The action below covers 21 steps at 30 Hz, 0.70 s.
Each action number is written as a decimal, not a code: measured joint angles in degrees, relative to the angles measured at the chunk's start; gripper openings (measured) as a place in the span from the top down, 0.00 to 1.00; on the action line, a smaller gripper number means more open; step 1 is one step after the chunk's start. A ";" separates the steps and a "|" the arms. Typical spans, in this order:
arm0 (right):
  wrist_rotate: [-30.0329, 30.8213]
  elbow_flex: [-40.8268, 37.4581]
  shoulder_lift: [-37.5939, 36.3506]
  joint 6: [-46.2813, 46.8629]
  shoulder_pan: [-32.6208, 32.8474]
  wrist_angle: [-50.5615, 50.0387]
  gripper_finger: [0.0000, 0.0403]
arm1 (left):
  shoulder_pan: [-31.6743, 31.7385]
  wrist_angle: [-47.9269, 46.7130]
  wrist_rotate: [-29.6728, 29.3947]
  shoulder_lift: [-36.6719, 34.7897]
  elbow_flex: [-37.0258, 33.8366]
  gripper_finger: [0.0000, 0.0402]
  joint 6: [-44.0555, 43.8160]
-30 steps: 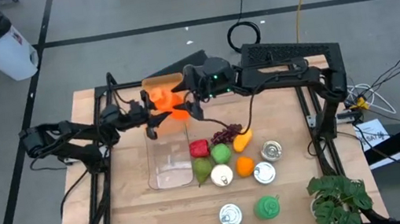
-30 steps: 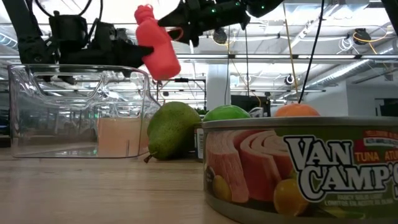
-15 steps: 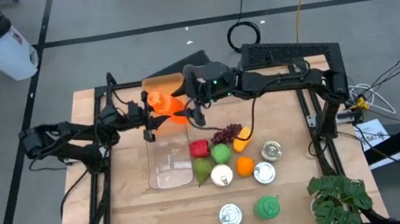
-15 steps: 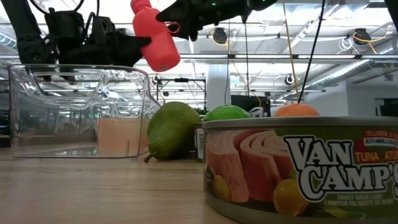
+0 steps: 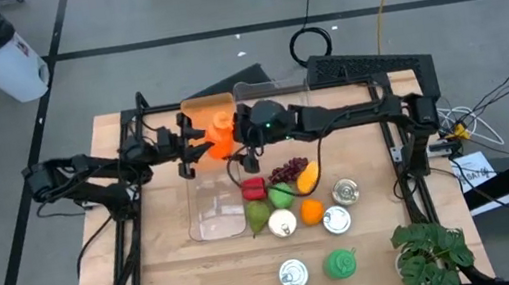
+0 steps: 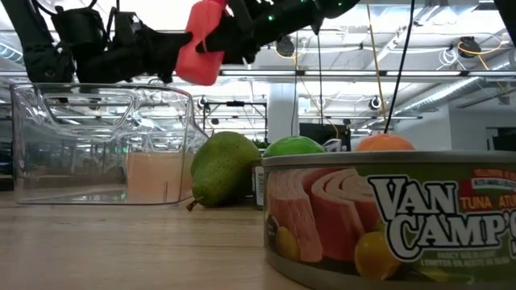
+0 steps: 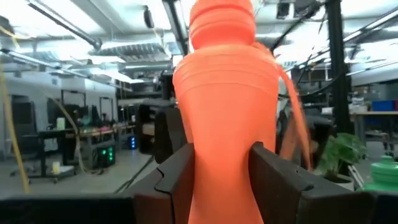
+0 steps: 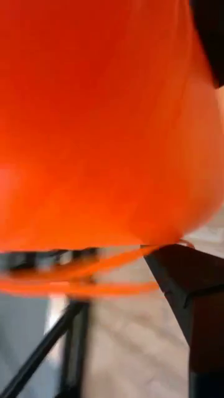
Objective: Pick & Place Food Item
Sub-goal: Put the orange tumbler into the orange bin
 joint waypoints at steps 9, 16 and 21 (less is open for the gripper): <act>-3.31 0.02 -0.18 1.61 0.01 5.12 0.30 | -1.58 -0.65 0.30 0.08 -0.04 0.69 1.69; -1.51 0.20 -0.23 1.18 0.07 3.92 0.44 | -1.84 -1.29 0.67 -0.07 -0.17 0.69 -0.49; -2.14 0.46 -0.37 0.59 -0.48 2.13 0.56 | -1.59 -2.85 8.35 -4.11 -0.25 0.61 -5.12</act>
